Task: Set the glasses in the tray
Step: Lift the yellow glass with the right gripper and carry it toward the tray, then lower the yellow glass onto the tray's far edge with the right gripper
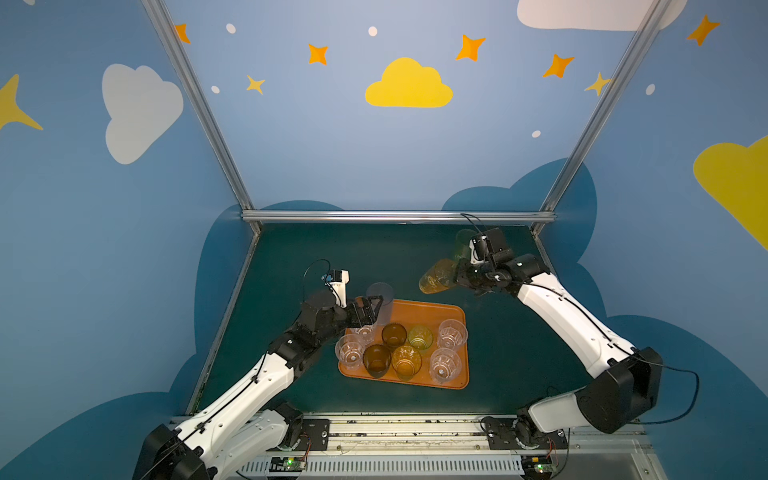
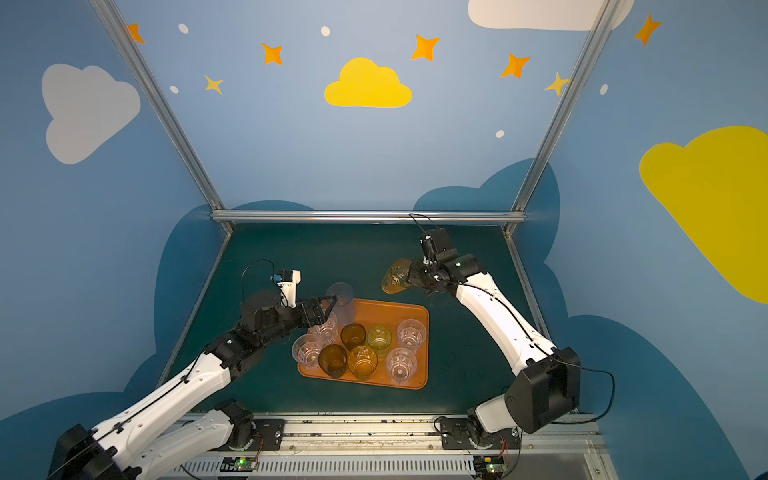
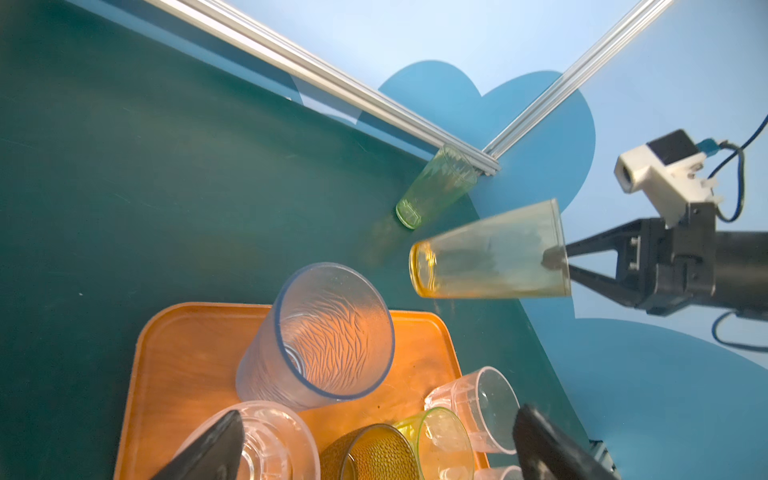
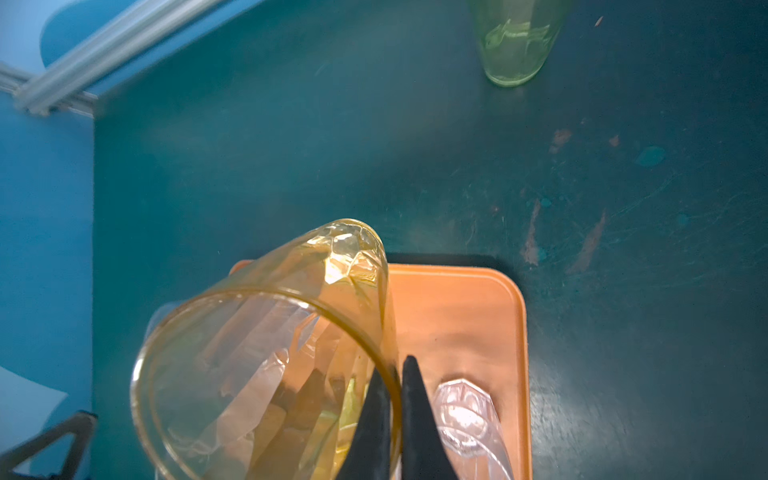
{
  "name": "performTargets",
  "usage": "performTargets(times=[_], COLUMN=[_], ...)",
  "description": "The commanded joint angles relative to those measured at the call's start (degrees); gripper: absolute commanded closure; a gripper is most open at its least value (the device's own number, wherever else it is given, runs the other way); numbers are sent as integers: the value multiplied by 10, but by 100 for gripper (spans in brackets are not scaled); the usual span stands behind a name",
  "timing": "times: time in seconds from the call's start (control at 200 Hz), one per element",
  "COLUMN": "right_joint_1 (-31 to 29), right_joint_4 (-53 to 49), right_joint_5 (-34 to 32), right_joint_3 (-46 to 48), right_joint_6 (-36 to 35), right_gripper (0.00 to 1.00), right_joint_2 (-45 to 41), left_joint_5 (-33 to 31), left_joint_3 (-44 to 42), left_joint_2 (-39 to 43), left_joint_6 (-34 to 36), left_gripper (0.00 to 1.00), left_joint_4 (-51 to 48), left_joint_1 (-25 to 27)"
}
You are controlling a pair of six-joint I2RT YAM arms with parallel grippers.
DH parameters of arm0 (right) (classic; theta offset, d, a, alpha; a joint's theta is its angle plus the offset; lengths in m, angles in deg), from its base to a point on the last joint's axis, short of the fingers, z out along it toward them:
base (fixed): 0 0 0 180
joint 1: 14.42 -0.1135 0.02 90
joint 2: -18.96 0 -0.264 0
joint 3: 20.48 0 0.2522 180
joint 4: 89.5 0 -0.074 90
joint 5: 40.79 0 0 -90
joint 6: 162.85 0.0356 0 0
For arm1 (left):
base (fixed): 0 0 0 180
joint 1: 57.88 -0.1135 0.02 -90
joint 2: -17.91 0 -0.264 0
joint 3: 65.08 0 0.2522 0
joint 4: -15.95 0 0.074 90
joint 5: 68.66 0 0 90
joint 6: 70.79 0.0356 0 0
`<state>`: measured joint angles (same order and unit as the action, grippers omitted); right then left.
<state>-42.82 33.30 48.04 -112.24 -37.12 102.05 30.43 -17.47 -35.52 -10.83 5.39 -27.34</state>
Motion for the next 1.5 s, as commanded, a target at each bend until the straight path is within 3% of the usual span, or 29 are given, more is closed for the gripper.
performTargets(times=[0.0, 0.756, 1.111, 1.197, 1.492], right_joint_1=[-10, -88, -93, -95, -97], right_joint_4=[-18, -132, -154, -154, -154], right_joint_5=[-7, -6, -12, -12, -8], right_joint_3=[-17, -174, -188, -189, -189], right_joint_6=[-10, -61, -66, -67, -68], right_gripper=[100, 100, 100, 100, 100], right_joint_2=[-5, 162, 198, 203, 219], left_joint_5=[-20, 61, 35, -1, -2], left_joint_3=[-6, 2, -3, -12, -11], left_joint_2=[11, -20, -7, 5, 10], left_joint_6=[-1, 1, -7, -10, -5], left_gripper=[0, 0, 0, 0, 0], left_joint_4=[18, 50, 42, 42, 40], left_joint_1=[2, 2, 3, 2, 3])
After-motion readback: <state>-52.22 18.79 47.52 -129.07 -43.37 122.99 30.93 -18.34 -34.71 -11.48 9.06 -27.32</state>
